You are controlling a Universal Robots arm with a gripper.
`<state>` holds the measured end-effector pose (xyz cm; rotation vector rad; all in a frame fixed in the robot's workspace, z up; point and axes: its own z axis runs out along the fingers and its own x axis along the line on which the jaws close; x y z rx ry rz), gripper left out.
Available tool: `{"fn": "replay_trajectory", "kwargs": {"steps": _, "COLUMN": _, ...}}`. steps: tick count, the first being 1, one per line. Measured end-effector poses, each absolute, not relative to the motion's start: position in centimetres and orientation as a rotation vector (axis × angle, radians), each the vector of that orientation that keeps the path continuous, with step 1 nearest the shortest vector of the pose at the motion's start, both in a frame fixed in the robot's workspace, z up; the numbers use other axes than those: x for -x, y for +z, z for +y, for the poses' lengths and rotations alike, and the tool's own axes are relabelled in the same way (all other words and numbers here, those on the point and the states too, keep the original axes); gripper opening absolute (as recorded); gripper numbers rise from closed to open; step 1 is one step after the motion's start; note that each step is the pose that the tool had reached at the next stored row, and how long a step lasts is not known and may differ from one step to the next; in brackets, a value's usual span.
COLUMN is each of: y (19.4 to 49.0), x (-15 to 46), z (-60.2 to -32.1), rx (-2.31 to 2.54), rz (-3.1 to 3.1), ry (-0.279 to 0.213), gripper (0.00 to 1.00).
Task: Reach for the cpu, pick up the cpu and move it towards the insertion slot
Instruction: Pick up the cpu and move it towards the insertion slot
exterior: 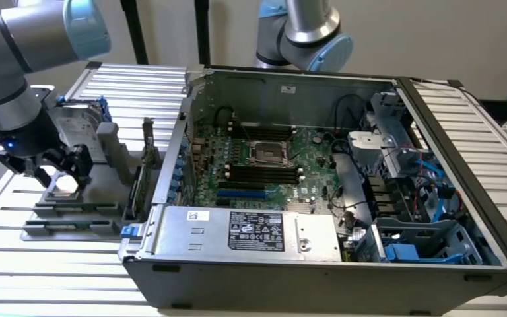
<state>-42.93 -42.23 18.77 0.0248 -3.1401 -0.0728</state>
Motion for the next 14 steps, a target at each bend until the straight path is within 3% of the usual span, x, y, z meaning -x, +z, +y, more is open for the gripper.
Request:
{"fn": "replay_trajectory", "kwargs": {"steps": 11, "y": 18.51, "x": 42.93, "z": -42.20, "rx": -0.025, "rz": -3.139, "ry": -0.073, "gripper": 0.73}}
{"fn": "replay_trajectory", "kwargs": {"steps": 13, "y": 18.51, "x": 42.93, "z": -42.20, "rx": -0.025, "rz": -3.139, "ry": -0.073, "gripper": 0.70}}
{"fn": "replay_trajectory", "kwargs": {"steps": 14, "y": 18.51, "x": 42.93, "z": -42.20, "rx": -0.025, "rz": -3.139, "ry": -0.073, "gripper": 0.64}}
